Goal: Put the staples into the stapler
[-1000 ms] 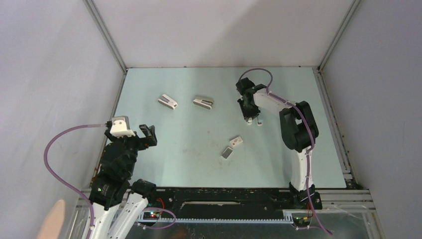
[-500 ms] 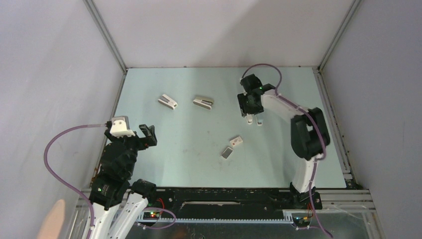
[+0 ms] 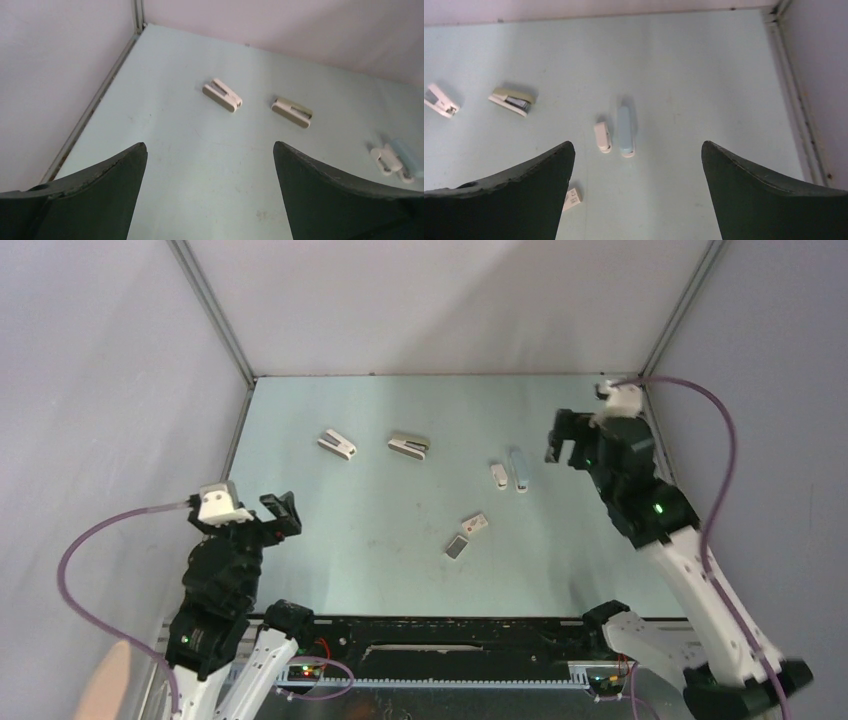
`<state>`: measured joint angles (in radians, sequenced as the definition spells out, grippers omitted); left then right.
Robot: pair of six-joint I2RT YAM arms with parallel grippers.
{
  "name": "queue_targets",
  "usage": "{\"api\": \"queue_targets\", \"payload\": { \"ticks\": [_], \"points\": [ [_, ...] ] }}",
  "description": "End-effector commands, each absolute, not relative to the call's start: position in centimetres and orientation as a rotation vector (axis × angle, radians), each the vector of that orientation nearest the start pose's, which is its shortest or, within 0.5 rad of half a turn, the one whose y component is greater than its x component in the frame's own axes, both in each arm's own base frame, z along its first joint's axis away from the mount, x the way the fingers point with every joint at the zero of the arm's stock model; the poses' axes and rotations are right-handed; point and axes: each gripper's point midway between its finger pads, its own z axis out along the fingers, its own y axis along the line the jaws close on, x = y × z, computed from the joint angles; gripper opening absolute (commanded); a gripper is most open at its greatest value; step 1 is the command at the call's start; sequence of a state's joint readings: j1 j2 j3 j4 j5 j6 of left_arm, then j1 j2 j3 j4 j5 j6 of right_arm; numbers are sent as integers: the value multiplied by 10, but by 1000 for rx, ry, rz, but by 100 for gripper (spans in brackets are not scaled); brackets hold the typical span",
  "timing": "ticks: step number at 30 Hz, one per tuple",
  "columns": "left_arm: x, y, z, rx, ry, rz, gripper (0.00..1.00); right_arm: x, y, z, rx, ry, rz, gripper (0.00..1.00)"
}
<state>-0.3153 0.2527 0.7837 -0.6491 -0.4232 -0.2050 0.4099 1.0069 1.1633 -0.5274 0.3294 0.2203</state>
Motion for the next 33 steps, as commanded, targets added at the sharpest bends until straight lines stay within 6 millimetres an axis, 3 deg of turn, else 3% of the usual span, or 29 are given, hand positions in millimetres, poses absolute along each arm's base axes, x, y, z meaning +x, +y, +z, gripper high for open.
{"api": "queue_targets", "payload": {
  "ticks": [1,8,14,21,33],
  "points": [
    [164,28,328,-304,1539,-12,100,280,39,324,162,1786,-4,99],
    [131,47,363,-352,1420,-1,100,220,2,325,230,1635,-5,99],
    [113,62,374,-402,1309,12,100,187,-18,326,284,1542,9,99],
    [127,56,364,-424,1244,-37,100,172,-29,324,317,1479,7,99],
    [136,53,355,-421,1091,-71,100,170,-33,324,335,1463,0,99]
  ]
}}
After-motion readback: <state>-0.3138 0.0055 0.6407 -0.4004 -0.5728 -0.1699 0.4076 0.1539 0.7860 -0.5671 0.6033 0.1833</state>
